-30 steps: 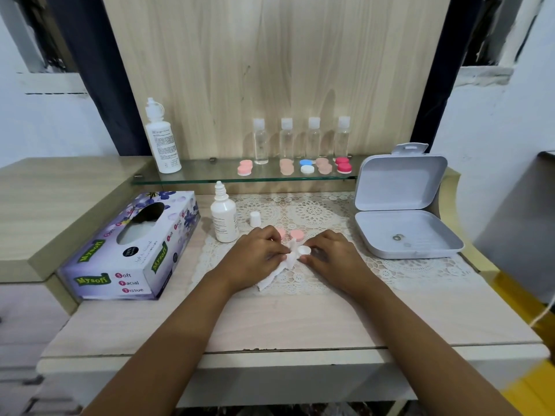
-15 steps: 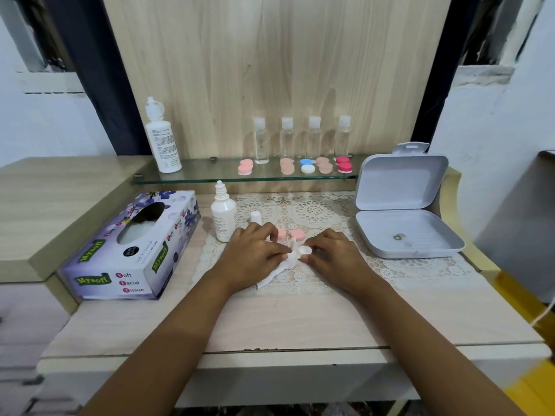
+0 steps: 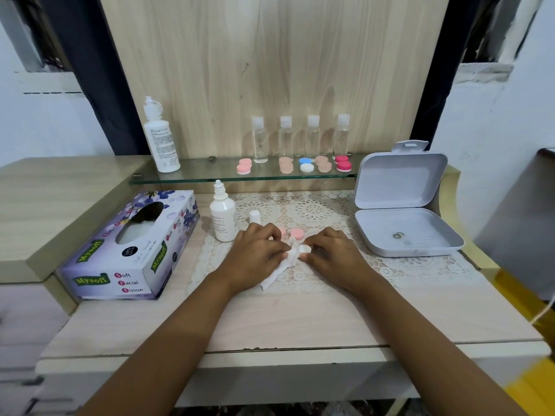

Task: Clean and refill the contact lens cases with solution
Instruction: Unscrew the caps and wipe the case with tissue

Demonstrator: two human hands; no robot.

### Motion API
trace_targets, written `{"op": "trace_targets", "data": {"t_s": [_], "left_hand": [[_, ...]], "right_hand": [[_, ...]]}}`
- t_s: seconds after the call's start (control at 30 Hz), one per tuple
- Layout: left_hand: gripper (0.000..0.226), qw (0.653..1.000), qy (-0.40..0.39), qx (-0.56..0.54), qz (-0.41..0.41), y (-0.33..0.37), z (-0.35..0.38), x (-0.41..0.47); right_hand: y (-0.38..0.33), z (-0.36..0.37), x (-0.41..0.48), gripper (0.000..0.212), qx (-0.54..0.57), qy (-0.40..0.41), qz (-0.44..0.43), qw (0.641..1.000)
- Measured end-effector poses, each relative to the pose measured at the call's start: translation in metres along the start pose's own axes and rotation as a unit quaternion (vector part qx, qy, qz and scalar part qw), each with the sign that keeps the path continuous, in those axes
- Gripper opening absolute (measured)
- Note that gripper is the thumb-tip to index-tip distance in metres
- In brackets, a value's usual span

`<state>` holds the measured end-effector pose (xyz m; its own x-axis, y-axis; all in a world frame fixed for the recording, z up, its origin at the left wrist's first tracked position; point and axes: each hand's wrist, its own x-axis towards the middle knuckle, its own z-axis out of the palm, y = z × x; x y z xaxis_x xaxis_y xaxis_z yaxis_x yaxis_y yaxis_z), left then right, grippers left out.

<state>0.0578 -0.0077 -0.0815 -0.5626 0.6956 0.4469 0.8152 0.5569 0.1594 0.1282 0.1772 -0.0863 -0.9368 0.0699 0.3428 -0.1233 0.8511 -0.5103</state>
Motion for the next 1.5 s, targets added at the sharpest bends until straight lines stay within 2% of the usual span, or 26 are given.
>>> {"op": "trace_targets", "data": {"t_s": [0.07,0.13,0.3,0.5,0.57,0.63,0.77,0.87,0.97,1.03,1.17,1.27,1.37,1.5], "left_hand": [[0.033,0.996,0.005,0.092,0.022,0.001,-0.004,-0.001],[0.033,0.992,0.010,0.126,0.021,0.003,-0.008,-0.001],[0.033,0.996,-0.001,0.082,0.030,0.006,-0.007,0.002],[0.021,0.999,-0.022,-0.032,-0.024,0.005,0.003,0.004],[0.026,0.999,-0.014,-0.020,-0.024,0.004,0.001,0.002],[0.033,0.999,-0.006,0.042,0.011,0.002,-0.003,0.000],[0.034,0.994,0.007,0.103,0.019,0.003,-0.008,-0.001],[0.032,0.997,-0.006,0.068,0.024,0.005,-0.006,0.001],[0.022,0.999,-0.017,-0.030,-0.013,0.005,0.000,0.003],[0.021,0.998,-0.009,-0.052,-0.025,0.002,0.002,0.002],[0.035,0.997,0.005,0.074,0.024,0.000,-0.004,0.000],[0.034,0.994,0.024,0.102,0.033,0.001,-0.006,0.000],[0.026,0.999,0.008,0.049,0.021,0.003,-0.004,0.001],[0.012,0.993,-0.021,-0.101,-0.054,0.002,0.002,0.001]], "right_hand": [[0.000,0.000,0.000,0.027,-0.001,0.000,-0.001,1.000],[0.000,0.000,0.000,0.027,-0.002,0.001,-0.001,1.000],[0.000,0.000,0.000,0.027,0.004,0.002,-0.002,1.000],[0.001,0.000,0.000,0.028,-0.001,0.002,-0.005,1.000],[0.001,-0.001,0.000,0.027,0.000,0.002,-0.004,1.000],[0.000,-0.001,0.000,0.027,0.001,0.001,-0.004,1.000],[0.000,-0.001,0.000,0.027,-0.003,0.000,-0.001,1.000],[0.000,-0.001,0.000,0.028,-0.004,-0.005,0.004,1.000],[-0.001,-0.001,0.000,0.028,-0.002,-0.004,0.008,1.000],[-0.002,-0.001,0.000,0.028,-0.001,-0.004,0.009,1.000],[-0.002,-0.001,0.000,0.027,-0.006,-0.007,0.010,1.000],[-0.002,-0.001,0.000,0.029,-0.009,-0.010,0.013,1.000],[-0.003,-0.001,0.000,0.030,-0.015,-0.012,0.013,1.000],[-0.003,0.000,-0.001,0.032,-0.039,-0.013,0.007,0.999]]}}
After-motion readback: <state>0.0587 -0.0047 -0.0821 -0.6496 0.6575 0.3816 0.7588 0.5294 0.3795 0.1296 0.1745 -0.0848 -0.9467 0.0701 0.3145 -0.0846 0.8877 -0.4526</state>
